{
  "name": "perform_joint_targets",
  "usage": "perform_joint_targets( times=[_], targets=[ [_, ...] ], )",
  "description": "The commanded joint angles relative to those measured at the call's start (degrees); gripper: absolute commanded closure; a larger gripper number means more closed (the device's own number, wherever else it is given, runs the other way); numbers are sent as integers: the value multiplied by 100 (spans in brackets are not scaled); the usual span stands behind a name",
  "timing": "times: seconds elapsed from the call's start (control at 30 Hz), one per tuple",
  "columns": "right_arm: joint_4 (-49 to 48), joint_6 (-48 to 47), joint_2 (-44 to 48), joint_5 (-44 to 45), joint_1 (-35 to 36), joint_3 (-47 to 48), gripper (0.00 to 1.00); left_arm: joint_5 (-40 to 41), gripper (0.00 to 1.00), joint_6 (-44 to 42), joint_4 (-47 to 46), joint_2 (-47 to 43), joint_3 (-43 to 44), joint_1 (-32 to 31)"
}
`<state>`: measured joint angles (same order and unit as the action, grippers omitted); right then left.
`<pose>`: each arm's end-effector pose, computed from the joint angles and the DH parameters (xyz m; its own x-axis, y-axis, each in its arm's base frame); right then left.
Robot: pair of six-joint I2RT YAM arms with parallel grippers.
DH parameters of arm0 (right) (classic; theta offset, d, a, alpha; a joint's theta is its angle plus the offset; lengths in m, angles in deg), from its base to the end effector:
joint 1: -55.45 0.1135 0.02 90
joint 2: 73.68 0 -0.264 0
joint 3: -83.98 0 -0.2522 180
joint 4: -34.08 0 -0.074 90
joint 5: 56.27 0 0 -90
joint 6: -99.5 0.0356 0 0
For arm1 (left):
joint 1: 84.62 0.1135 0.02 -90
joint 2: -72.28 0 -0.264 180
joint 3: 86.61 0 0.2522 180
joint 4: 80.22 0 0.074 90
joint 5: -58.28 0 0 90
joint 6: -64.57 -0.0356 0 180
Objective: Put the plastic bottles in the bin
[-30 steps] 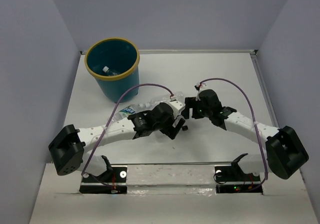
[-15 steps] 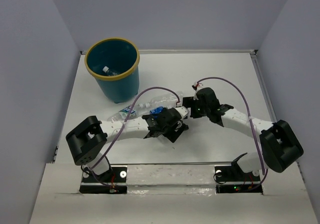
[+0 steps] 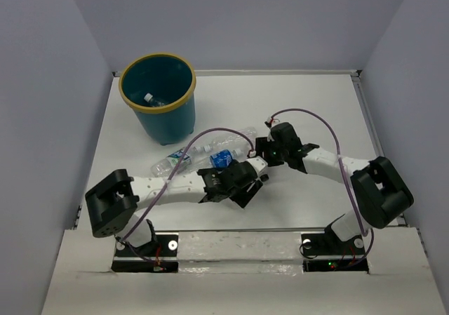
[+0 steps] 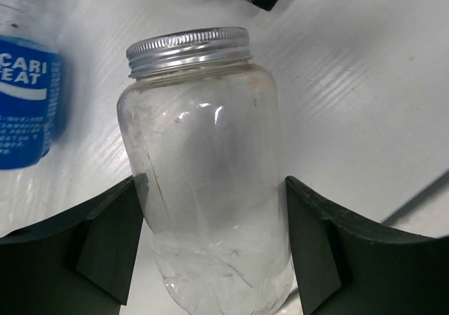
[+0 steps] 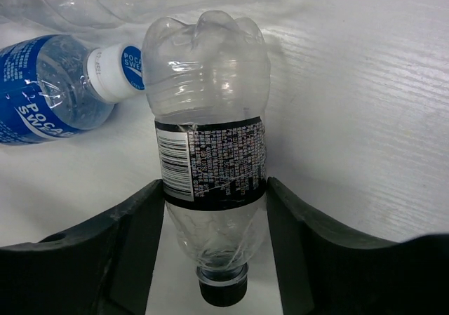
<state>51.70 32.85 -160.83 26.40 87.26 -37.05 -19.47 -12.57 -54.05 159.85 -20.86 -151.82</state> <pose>0.2571 0.1648 0.1797 -0.7965 -0.0315 -0.6038 -0.3079 0.8806 0.3603 0.1293 -0.2881 0.2027 -0.4690 0.5544 -0.6876 0.7605 0.6493 0.0047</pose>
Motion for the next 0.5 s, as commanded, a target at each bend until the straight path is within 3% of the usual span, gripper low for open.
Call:
perform_joint_targets(
  times=[0.0, 0.07, 0.27, 0.4, 0.47],
  targets=[
    [-254, 11, 198, -49, -35, -91, 45, 269, 48, 391, 209, -1337, 31, -118],
    [-280, 37, 382, -110, -35, -205, 52, 461, 53, 524, 429, -1967, 92, -118],
    [-289, 143, 1076, -339, -35, -750, 63, 1321, 52, 604, 351, -3131, 636, -92],
    [-245, 284, 1928, -628, -35, -970, 66, 1851, 51, 358, -79, -3378, 1251, 416],
    [-149, 319, 2447, -612, 53, -962, 66, 1589, 51, 261, -527, -3308, 1427, 1206]
  ],
)
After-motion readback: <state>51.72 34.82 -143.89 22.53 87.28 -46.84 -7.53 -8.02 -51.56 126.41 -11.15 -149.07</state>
